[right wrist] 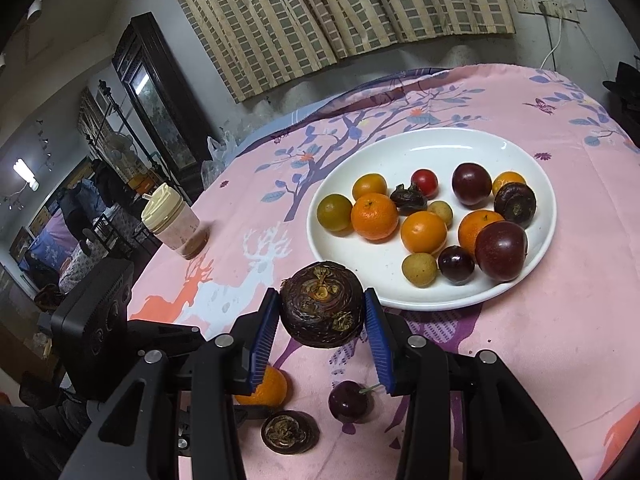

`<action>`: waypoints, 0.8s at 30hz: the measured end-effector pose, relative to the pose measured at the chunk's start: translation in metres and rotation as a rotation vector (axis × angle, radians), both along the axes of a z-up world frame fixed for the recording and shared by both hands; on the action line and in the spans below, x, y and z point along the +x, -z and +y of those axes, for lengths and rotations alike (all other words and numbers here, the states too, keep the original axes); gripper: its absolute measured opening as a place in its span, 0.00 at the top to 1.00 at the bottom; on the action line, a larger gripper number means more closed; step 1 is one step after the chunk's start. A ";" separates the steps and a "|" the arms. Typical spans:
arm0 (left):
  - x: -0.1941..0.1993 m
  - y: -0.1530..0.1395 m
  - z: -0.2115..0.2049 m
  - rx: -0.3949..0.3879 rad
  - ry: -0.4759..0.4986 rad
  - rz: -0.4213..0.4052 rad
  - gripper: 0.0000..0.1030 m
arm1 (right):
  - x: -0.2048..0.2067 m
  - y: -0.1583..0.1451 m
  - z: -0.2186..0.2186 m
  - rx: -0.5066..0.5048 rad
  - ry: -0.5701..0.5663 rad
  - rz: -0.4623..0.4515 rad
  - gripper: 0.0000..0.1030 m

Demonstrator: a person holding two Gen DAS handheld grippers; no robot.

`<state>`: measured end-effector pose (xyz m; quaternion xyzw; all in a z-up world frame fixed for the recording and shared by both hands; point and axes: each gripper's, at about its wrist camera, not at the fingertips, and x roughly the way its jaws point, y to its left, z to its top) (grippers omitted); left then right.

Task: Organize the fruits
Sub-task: 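Grasp a mangosteen with the right tool while the left tool grasps the mandarin, then release the mangosteen and mandarin onto the white plate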

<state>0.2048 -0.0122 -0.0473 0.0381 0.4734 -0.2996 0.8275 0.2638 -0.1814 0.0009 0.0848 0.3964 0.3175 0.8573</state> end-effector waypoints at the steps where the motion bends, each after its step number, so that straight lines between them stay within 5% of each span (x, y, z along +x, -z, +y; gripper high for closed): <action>1: 0.001 -0.001 0.001 -0.008 -0.005 0.001 0.58 | -0.001 -0.002 0.000 -0.003 -0.001 -0.014 0.58; 6: 0.018 -0.028 0.003 -0.034 -0.058 -0.068 0.59 | 0.006 -0.011 -0.008 -0.001 0.064 -0.106 0.58; 10: 0.059 -0.063 -0.003 -0.028 -0.168 -0.209 0.59 | 0.031 -0.011 -0.019 -0.048 0.202 -0.174 0.58; 16: 0.121 -0.068 -0.034 0.011 -0.292 -0.292 0.57 | 0.061 0.001 -0.029 -0.084 0.258 -0.185 0.57; 19: 0.130 -0.069 -0.031 0.062 -0.420 -0.321 0.17 | 0.060 0.001 -0.034 -0.085 0.277 -0.192 0.43; 24: 0.102 -0.085 -0.012 0.097 -0.453 -0.399 0.07 | 0.036 -0.013 -0.027 -0.097 0.190 -0.200 0.43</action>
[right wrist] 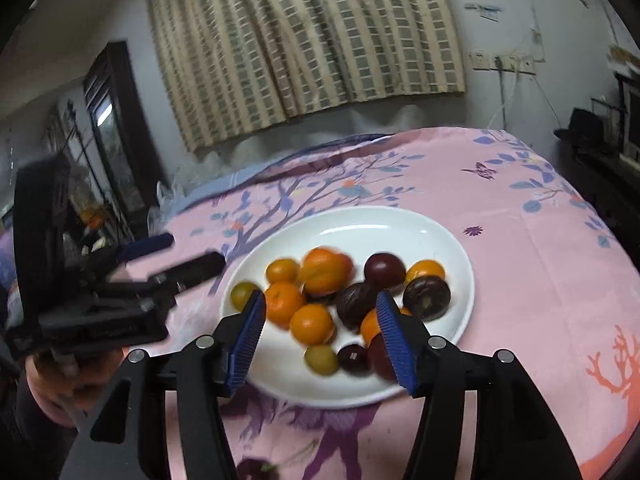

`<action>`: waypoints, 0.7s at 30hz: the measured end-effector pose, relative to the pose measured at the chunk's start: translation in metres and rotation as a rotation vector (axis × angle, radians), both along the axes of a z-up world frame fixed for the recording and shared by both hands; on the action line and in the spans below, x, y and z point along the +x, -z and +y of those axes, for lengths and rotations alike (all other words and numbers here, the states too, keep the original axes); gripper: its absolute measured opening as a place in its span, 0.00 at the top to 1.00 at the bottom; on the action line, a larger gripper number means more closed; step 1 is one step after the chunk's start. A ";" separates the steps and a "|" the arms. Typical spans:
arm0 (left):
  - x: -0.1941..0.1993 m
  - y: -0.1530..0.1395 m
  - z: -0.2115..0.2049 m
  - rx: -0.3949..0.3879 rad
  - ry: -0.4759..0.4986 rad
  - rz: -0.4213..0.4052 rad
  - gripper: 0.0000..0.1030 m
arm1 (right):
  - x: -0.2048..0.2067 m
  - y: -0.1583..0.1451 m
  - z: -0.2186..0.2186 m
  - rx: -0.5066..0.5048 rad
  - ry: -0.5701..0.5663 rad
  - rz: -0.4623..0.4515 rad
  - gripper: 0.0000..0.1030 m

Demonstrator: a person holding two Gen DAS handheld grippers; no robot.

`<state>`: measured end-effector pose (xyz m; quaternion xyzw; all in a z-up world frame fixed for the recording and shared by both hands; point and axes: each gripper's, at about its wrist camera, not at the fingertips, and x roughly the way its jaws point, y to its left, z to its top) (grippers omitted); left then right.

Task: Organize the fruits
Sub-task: 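Release the mangosteen and mandarin onto the white plate, then grasp the dark cherry with the right tool while the left tool reaches the last mangosteen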

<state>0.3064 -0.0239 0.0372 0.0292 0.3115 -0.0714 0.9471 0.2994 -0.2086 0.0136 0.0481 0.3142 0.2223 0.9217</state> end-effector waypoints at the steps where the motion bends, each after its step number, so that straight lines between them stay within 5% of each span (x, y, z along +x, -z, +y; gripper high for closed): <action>1: -0.009 -0.002 0.006 -0.006 -0.003 -0.008 0.07 | -0.009 0.000 0.007 -0.047 -0.018 0.003 0.43; 8: -0.055 0.021 0.035 0.037 -0.052 -0.002 0.05 | -0.036 0.030 0.042 -0.185 -0.147 0.152 0.43; 21: -0.080 0.044 0.049 0.033 -0.073 0.069 0.05 | -0.060 0.053 0.054 -0.279 -0.232 0.203 0.43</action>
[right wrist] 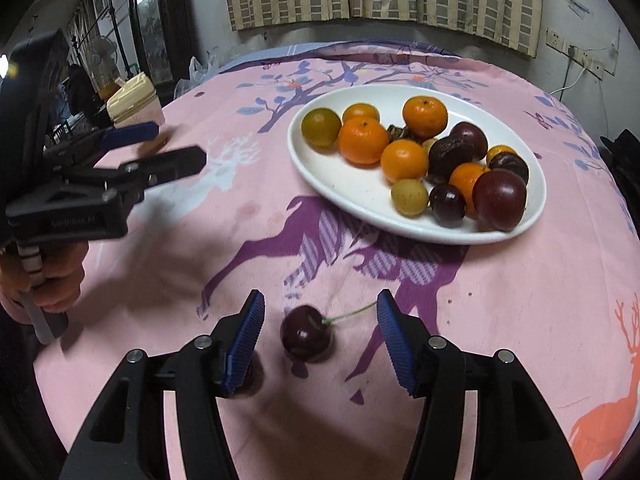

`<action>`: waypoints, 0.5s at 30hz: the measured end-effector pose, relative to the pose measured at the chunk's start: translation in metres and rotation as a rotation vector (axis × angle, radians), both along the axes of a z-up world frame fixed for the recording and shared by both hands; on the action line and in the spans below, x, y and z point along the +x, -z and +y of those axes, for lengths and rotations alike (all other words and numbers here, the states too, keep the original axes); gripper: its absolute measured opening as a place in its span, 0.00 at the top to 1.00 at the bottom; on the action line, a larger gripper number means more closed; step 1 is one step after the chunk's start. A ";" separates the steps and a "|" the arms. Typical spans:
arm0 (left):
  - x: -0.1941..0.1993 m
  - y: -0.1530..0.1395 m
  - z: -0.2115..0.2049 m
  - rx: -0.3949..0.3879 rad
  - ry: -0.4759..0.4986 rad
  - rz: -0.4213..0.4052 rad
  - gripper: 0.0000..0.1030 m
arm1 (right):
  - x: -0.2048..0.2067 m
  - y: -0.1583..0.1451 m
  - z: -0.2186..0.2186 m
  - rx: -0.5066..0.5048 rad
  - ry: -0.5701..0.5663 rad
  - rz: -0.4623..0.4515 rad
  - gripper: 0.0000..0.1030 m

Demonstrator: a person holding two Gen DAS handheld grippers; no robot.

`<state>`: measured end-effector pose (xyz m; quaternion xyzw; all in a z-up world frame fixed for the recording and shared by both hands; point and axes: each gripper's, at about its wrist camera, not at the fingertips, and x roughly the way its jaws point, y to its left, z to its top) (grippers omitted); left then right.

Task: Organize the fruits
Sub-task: 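Grasp the dark cherry with the right tool while the left tool reaches the last mangosteen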

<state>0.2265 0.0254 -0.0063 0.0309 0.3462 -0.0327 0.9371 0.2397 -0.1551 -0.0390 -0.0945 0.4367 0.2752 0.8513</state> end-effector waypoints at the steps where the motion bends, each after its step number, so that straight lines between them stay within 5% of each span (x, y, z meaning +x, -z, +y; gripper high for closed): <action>1: -0.001 0.000 0.000 -0.001 -0.001 0.002 0.05 | -0.003 0.001 0.000 0.005 -0.010 0.007 0.43; 10: 0.000 0.005 -0.001 -0.004 -0.009 0.029 0.05 | -0.011 0.006 -0.006 0.027 -0.025 0.043 0.45; 15: 0.001 0.007 -0.001 -0.011 -0.005 0.036 0.05 | -0.012 0.010 -0.005 0.019 -0.027 0.043 0.59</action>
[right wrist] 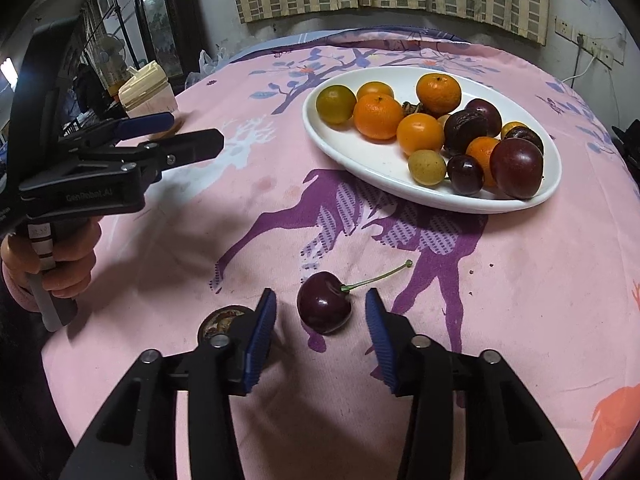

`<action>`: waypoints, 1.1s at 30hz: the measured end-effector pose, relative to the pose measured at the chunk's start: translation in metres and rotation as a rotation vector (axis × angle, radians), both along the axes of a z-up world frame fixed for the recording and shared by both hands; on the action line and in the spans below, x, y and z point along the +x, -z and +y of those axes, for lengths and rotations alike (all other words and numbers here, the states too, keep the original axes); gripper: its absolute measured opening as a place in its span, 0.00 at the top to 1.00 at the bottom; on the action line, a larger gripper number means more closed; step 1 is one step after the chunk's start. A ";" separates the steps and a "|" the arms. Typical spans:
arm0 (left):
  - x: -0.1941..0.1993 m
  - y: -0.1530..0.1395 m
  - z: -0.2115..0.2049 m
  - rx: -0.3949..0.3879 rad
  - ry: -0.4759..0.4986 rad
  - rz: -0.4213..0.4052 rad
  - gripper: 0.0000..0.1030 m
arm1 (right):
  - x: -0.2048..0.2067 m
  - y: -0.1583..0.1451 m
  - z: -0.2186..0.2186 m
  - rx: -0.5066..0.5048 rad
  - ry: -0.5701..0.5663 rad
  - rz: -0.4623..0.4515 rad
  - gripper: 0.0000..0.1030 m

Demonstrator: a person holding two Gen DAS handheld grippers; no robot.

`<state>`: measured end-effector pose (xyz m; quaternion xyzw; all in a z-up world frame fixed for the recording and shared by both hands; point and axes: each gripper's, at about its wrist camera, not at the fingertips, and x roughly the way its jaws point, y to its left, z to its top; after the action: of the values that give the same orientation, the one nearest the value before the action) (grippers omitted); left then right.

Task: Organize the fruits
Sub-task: 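Grasp the dark cherry with the right tool while the left tool reaches the last mangosteen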

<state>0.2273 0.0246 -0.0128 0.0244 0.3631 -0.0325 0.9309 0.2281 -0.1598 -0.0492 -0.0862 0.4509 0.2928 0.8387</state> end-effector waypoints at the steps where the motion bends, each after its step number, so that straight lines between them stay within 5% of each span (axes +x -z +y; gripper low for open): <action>1: 0.000 0.000 0.000 0.001 0.001 -0.001 0.05 | 0.000 0.001 0.001 -0.006 -0.003 0.000 0.61; 13: -0.001 0.000 -0.001 0.001 0.001 0.001 0.05 | 0.002 0.003 0.003 -0.009 0.007 0.002 0.72; 23: -0.005 0.004 0.000 -0.005 0.005 0.015 0.05 | 0.002 -0.003 -0.004 0.019 0.022 -0.021 0.73; 25: -0.008 0.003 -0.003 -0.056 0.074 0.038 0.05 | 0.003 -0.010 -0.013 0.058 0.051 -0.040 0.73; 29: -0.025 0.003 -0.032 -0.200 0.396 0.135 0.05 | 0.007 -0.017 -0.030 0.115 0.107 -0.049 0.73; 33: -0.046 0.012 -0.067 -0.097 0.554 0.155 0.19 | 0.008 -0.017 -0.034 0.114 0.138 -0.050 0.73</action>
<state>0.1817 -0.0421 -0.0252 0.0754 0.4107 -0.3046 0.8561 0.2364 -0.1937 -0.0322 -0.0145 0.4172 0.2570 0.8716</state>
